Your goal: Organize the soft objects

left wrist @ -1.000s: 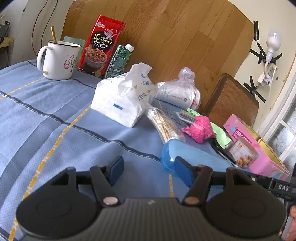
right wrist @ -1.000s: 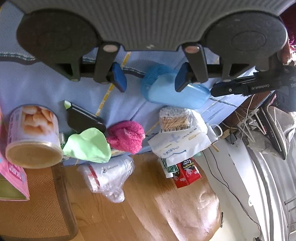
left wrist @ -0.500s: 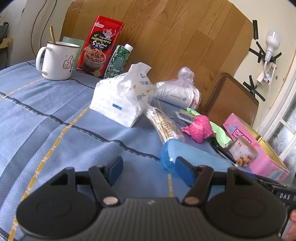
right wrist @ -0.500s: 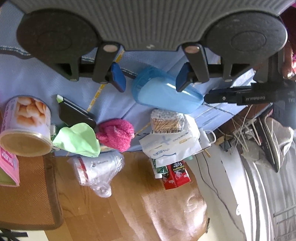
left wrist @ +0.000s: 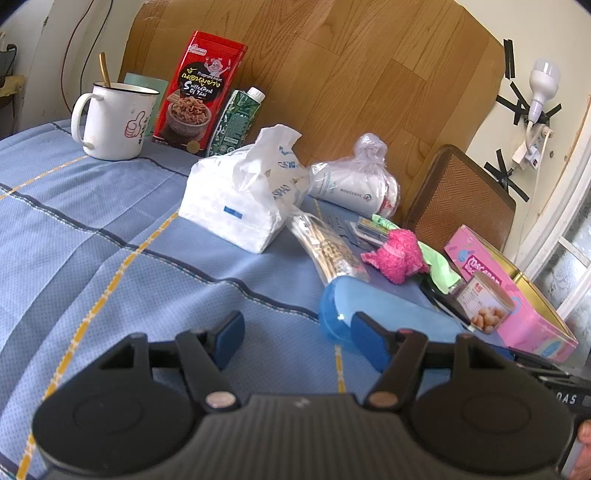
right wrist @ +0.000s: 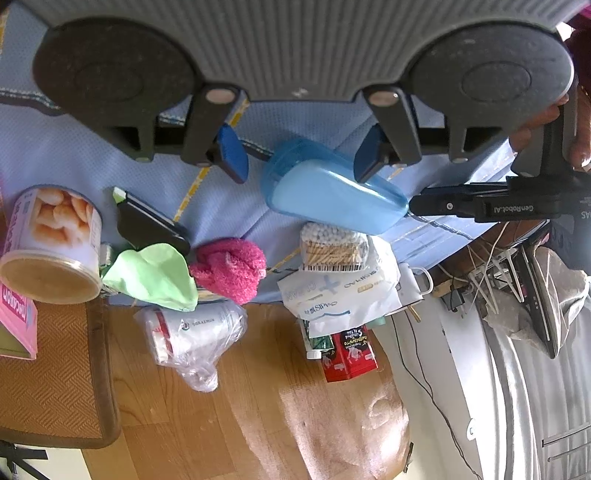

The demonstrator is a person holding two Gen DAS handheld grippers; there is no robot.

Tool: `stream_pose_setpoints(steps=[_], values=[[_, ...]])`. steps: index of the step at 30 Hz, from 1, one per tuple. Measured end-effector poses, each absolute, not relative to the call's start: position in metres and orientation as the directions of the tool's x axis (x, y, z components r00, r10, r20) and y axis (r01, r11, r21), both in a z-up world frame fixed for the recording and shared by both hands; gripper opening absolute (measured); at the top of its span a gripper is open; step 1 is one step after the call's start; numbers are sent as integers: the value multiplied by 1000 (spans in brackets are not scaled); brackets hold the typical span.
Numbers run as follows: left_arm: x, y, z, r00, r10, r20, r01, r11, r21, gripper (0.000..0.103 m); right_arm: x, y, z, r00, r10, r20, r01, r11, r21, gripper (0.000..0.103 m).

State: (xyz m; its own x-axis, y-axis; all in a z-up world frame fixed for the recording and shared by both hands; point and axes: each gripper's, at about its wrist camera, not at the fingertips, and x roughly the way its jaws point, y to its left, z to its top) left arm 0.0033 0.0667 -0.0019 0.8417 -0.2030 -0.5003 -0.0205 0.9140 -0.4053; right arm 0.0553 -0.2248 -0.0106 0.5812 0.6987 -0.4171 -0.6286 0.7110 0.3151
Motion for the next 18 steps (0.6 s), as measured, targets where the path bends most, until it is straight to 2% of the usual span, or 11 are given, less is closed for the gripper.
stream_pose_setpoints(steps=[6,9,12,18], values=[[3,67,-2,841,-209,-499,-16,912,-409,67,55,-224,-11,580,698,-420,-628,712,314,66],[4,68,-1,837,-223,-500,-7,909,-417,71,55,-223,-10,580,696,-423,-629,713,310,66],[3,72,1,834,-241,-497,-5,897,-443,76,55,-223,-10,581,695,-423,-629,713,309,66],[4,79,12,832,-308,-461,26,853,-522,77,56,-220,-8,585,685,-434,-629,721,291,67]])
